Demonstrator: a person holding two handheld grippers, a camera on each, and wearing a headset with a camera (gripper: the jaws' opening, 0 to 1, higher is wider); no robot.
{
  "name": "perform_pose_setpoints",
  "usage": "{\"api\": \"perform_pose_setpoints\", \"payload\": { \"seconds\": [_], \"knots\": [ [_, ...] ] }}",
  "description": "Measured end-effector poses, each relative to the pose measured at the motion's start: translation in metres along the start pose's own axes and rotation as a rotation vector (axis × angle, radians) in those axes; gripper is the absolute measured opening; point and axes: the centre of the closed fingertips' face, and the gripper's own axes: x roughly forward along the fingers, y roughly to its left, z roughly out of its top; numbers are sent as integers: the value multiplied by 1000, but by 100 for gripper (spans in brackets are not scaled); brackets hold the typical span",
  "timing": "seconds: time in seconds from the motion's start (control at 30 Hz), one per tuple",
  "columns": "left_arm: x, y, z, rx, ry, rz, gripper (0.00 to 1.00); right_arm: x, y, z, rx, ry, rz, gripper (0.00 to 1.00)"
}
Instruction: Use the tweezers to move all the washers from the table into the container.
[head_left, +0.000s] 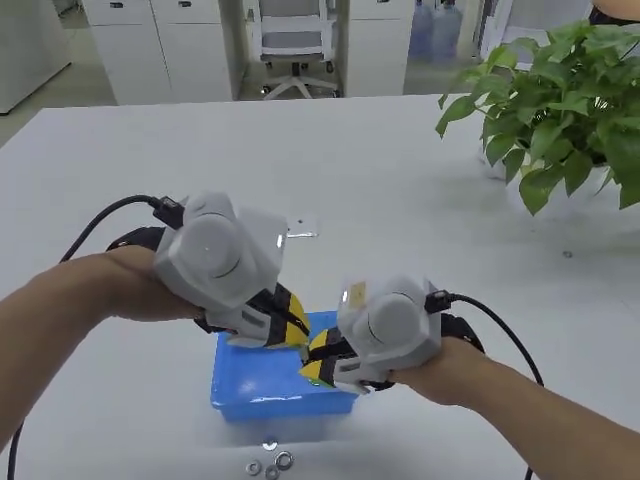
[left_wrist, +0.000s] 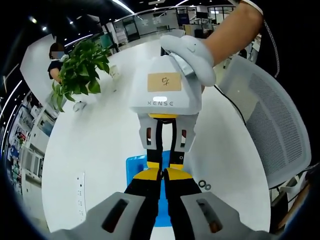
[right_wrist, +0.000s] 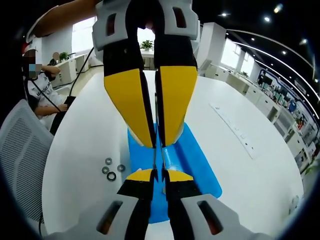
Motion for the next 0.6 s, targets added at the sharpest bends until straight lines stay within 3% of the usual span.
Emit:
{"api": "perform_pose_setpoints", "payload": {
  "seconds": [0.6],
  "knots": [
    [-17,-25,5,5,17,21,7,-8,25,14,-22,-24,-7,11]
  ]
}}
